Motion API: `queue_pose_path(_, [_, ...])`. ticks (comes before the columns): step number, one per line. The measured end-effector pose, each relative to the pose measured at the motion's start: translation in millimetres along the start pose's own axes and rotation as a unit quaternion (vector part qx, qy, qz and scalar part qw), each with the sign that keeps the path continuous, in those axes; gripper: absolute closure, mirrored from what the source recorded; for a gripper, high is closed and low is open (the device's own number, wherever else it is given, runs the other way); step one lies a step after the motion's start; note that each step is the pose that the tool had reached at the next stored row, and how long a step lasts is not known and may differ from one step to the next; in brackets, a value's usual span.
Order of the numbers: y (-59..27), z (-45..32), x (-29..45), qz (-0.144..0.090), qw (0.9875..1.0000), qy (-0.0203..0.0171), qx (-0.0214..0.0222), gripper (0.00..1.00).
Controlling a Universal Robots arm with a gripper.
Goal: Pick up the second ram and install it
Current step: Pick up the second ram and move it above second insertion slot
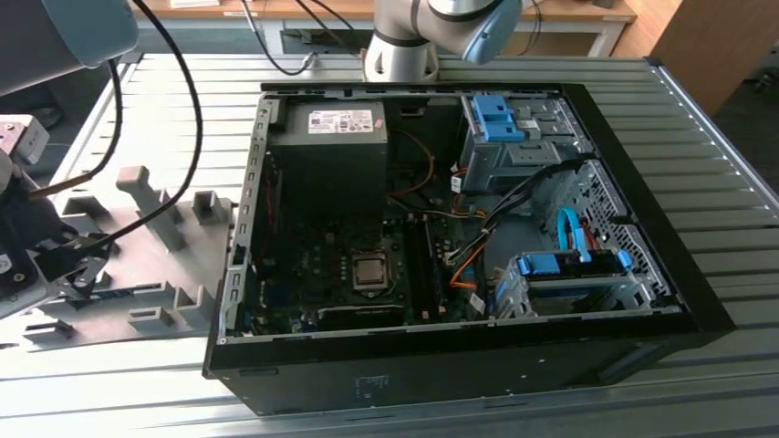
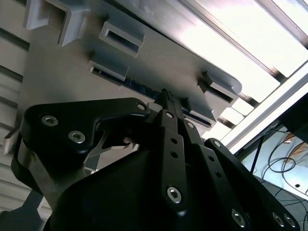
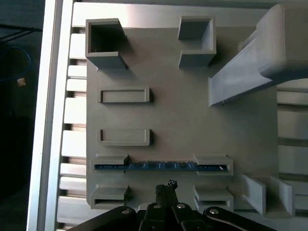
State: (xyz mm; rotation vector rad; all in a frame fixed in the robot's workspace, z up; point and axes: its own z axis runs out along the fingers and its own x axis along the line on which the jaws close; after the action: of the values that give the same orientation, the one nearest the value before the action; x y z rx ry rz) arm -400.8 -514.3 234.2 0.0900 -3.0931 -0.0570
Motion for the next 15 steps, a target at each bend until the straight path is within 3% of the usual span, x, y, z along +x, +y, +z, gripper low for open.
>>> queue_pose_path(4, [0.0, 0.0, 0.0, -0.026, 0.9997, 0.0010, 0.0012, 0.89])
queue_pose_path(8, [0.0, 0.0, 0.0, -0.060, 0.9982, 0.0023, 0.0028, 0.89])
queue_pose_path(12, [0.0, -0.1, 0.0, -0.097, 0.9953, 0.0038, 0.0045, 0.89])
queue_pose_path(15, [0.0, 0.0, 0.0, -0.123, 0.9923, 0.0047, 0.0057, 0.89])
